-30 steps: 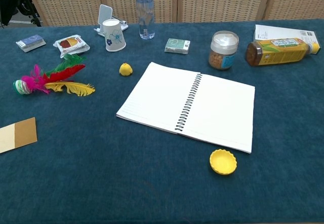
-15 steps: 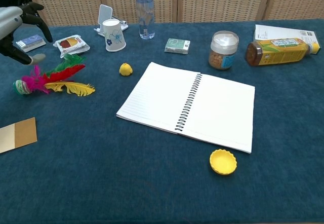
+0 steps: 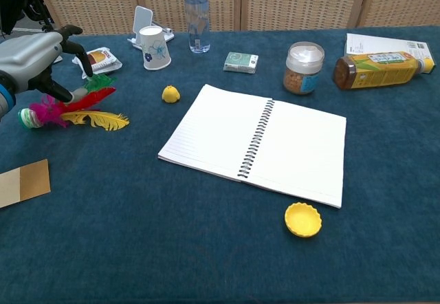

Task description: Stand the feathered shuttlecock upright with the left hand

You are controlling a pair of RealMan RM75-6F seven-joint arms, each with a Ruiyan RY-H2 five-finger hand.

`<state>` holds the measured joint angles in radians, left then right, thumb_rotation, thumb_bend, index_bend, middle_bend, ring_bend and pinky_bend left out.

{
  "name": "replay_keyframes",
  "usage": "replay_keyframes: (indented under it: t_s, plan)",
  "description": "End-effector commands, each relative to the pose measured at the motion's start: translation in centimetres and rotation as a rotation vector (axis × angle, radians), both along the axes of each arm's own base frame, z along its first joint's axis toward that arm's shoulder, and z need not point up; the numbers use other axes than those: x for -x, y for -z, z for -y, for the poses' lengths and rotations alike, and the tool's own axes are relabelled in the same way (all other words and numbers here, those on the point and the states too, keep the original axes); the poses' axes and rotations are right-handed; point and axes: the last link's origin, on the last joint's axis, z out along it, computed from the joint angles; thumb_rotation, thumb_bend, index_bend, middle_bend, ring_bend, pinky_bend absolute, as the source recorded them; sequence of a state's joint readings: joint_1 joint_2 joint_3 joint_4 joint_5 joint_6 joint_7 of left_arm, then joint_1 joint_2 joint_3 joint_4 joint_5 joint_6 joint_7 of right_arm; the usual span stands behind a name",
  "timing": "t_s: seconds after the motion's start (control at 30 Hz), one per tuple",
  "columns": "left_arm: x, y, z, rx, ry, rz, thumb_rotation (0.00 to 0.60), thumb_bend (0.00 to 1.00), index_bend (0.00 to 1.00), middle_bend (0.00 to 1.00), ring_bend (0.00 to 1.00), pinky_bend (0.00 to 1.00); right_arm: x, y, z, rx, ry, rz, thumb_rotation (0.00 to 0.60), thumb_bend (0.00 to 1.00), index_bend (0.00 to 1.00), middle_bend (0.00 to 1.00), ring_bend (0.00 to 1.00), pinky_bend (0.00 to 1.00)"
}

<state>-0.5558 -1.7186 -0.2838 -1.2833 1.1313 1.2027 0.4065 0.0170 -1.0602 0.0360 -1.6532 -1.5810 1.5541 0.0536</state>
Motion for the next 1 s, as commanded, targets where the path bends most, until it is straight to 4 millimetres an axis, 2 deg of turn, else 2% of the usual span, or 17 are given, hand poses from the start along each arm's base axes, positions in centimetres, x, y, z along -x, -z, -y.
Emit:
replay_keyframes:
  t_s: [0.03, 0.67, 1.0]
  plan:
    - [-0.1, 0.2, 0.0, 0.001, 0.001, -0.002, 0.600, 0.34, 0.48, 0.00, 0.00, 0.00, 0.0, 0.0, 0.0, -0.001, -0.001, 0.001, 0.600, 0.00, 0.00, 0.00, 0.00, 0.00]
    - [-0.3, 2.1, -1.1, 0.016, 0.000, -0.020, 0.600, 0.34, 0.49, 0.00, 0.00, 0.00, 0.2, -0.2, 0.4, 0.006, 0.006, 0.016, 0.600, 0.00, 0.00, 0.00, 0.00, 0.00]
    - [-0.8, 2.7, -1.2, 0.015, 0.012, -0.017, 0.600, 0.35, 0.55, 0.00, 0.00, 0.00, 0.3, -0.4, 0.4, 0.010, 0.007, 0.023, 0.600, 0.00, 0.00, 0.00, 0.00, 0.00]
